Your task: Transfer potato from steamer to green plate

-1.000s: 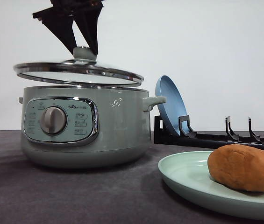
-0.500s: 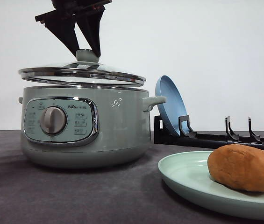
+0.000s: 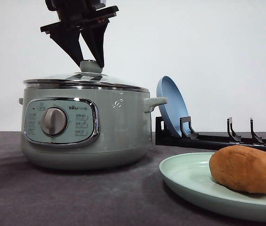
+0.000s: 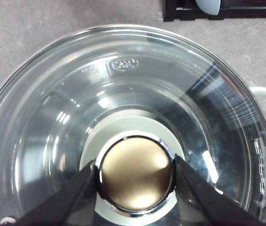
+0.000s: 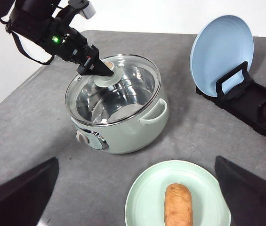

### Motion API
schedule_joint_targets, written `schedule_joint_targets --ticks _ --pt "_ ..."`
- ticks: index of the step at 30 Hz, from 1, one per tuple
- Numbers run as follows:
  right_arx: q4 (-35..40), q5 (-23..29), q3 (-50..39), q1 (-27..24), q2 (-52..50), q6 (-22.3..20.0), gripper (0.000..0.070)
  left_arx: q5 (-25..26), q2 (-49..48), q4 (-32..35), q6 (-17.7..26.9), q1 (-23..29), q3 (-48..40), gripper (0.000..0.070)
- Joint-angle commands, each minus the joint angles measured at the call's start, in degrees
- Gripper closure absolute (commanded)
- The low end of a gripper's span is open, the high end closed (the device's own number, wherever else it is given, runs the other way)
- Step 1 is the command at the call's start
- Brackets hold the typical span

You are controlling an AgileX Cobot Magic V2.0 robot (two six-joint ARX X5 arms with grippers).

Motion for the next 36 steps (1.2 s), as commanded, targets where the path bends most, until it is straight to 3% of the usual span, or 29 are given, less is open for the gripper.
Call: schedule_joint_targets --ticks 1,7,11,24,26,32,36 --pt "0.23 0.07 0.87 0.35 0.33 0.33 0.0 0.12 0.92 1.95 0.37 -0.31 1.44 0.07" --pt "0.25 0.07 0.87 0.35 0.33 0.33 0.0 0.49 1.28 0.98 0.38 -0.28 1.44 0.07" --pt "0.25 0.07 0.87 0.35 0.33 0.33 0.0 4.23 1.68 0.42 0.57 -0.2 1.44 0.07" --pt "0.23 0.04 0.87 0.35 0.33 0.37 0.0 4.45 1.81 0.43 0.77 0.44 1.44 0.0681" --pt "0.23 0.04 0.87 0.35 0.33 0.37 0.0 4.45 1.81 0.48 0.76 0.44 1.44 0.0604" --pt "0.23 0.04 0.87 0.35 0.33 0.39 0.0 4.45 1.71 1.67 0.53 0.44 1.48 0.0176" --pt "0.07 0.04 0.87 0.35 0.33 0.37 0.0 4.45 0.62 1.52 0.41 0.83 1.57 0.0029"
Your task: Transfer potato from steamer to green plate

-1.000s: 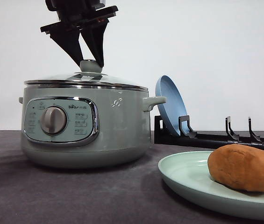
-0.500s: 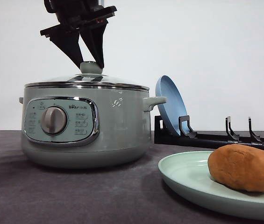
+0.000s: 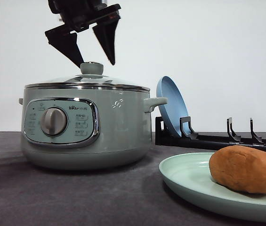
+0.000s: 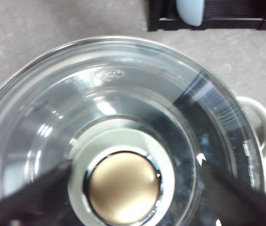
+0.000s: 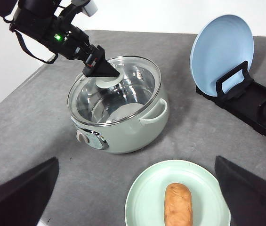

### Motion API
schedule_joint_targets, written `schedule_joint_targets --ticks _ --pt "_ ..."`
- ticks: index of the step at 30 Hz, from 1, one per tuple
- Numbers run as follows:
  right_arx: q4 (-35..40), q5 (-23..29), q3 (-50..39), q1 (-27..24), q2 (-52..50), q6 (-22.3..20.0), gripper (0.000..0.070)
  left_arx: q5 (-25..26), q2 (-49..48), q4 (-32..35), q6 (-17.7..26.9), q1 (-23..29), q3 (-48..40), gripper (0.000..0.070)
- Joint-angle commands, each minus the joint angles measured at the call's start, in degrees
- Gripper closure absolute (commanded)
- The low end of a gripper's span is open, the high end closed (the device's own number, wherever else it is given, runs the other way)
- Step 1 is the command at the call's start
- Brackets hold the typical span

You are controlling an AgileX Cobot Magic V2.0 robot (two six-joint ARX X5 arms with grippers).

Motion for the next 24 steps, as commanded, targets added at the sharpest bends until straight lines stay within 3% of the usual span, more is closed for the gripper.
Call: schedule_joint_targets --ticks 1,14,19,24 --pt "0.1 0.04 0.87 0.31 0.33 0.37 0.0 0.04 -0.53 -0.09 0.29 0.12 1.5 0.0016" --pt "-0.09 0.07 0.87 0.31 0.33 -1.34 0.0 0.1 -12.47 -9.17 0.24 0.24 1.49 0.0017" --pt "-0.07 0.03 0.87 0.31 0.33 -2.31 0.0 2.27 -19.0 -12.59 0.34 0.02 0.92 0.0018" --pt "-0.09 0.07 0.86 0.31 0.33 -3.64 0.0 2.86 -28.81 -10.85 1.15 -0.2 -4.89 0.002"
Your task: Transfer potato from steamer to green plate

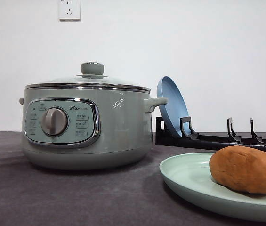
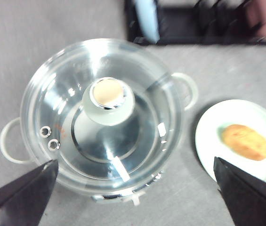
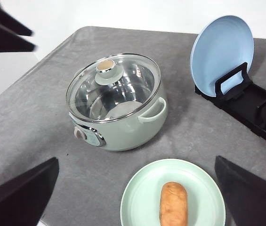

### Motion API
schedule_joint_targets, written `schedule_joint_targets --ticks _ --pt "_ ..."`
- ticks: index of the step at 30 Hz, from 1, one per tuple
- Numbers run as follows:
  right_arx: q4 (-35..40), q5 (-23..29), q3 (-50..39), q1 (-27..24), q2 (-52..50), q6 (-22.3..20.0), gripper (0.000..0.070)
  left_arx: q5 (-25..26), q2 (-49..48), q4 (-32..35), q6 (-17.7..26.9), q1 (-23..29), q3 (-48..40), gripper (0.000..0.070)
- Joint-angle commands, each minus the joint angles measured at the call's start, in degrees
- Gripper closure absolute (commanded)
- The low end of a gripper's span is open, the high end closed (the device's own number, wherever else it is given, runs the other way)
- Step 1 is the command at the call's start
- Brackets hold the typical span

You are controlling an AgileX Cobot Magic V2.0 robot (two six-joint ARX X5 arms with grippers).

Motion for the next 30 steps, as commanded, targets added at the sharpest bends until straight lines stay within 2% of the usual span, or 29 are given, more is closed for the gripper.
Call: schedule_joint_targets --ticks 1,7,12,19,30 --pt "0.33 0.07 0.84 0.31 0.33 -1.32 0.0 0.19 -3.52 1.72 1.3 -0.31 -2.6 0.002" --pt "0.29 0.06 -0.22 0.31 0.32 -1.8 0.0 2.41 -20.63 10.02 1.69 -0.28 -19.14 0.0022" --pt "2.37 0.07 -3.91 0.31 -0.57 -1.84 0.0 5.39 -32.4 14.72 -2.98 -0.28 -28.46 0.0022" --pt "6.49 0.04 -11.39 0.31 -3.92 -1.41 0.0 5.47 -40.21 13.89 -6.51 -0.28 -31.68 0.0023" --pt "6.71 -2.88 -13.75 0.33 -4.59 -1.29 0.0 5.47 -41.05 11.87 -6.46 -0.28 -31.68 0.0025"
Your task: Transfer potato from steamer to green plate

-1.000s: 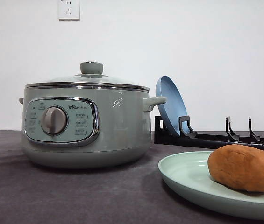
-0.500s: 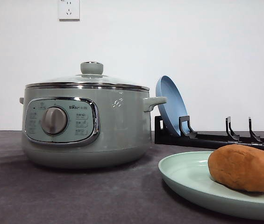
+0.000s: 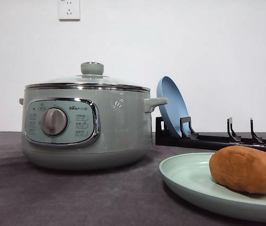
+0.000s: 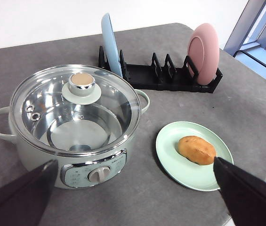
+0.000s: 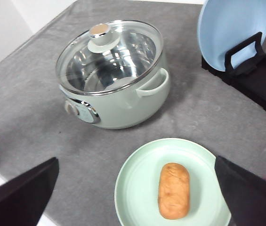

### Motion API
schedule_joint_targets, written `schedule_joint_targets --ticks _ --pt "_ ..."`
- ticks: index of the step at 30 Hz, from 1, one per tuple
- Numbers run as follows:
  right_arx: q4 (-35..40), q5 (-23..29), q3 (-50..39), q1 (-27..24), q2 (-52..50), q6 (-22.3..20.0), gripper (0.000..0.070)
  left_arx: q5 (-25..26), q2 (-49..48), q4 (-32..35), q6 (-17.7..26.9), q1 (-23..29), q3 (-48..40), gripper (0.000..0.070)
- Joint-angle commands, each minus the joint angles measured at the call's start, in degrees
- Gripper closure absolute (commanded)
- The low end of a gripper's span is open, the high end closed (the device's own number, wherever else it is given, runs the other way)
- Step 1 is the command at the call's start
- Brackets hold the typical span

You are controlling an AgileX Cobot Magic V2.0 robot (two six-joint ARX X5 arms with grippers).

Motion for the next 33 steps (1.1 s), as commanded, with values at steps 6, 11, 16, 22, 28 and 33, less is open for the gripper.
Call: schedule_joint_targets --ticks 6,11,16,22,28,33 --pt "0.61 -1.02 0.57 0.32 0.18 -0.28 0.0695 0.11 0.34 -0.02 0.3 -0.31 0.44 0.067" --pt "2.08 -0.67 0.57 0.33 0.18 -0.25 0.0686 0.07 0.68 -0.25 0.74 -0.31 0.44 0.07" --pt "2.04 -0.46 0.59 0.31 0.18 -0.31 0.0686 0.07 0.52 0.12 0.6 -0.31 0.46 0.07" --pt "2.03 -0.5 0.59 0.31 0.18 -0.29 0.0686 0.09 0.52 0.26 0.6 -0.31 0.44 0.07" --pt "2.04 -0.48 0.59 0.31 0.18 -0.31 0.0686 0.09 0.52 0.33 0.6 -0.31 0.43 0.07" --pt "2.04 -0.48 0.59 0.31 0.18 -0.3 0.0686 0.07 0.52 0.8 0.62 1.26 -0.07 0.07"
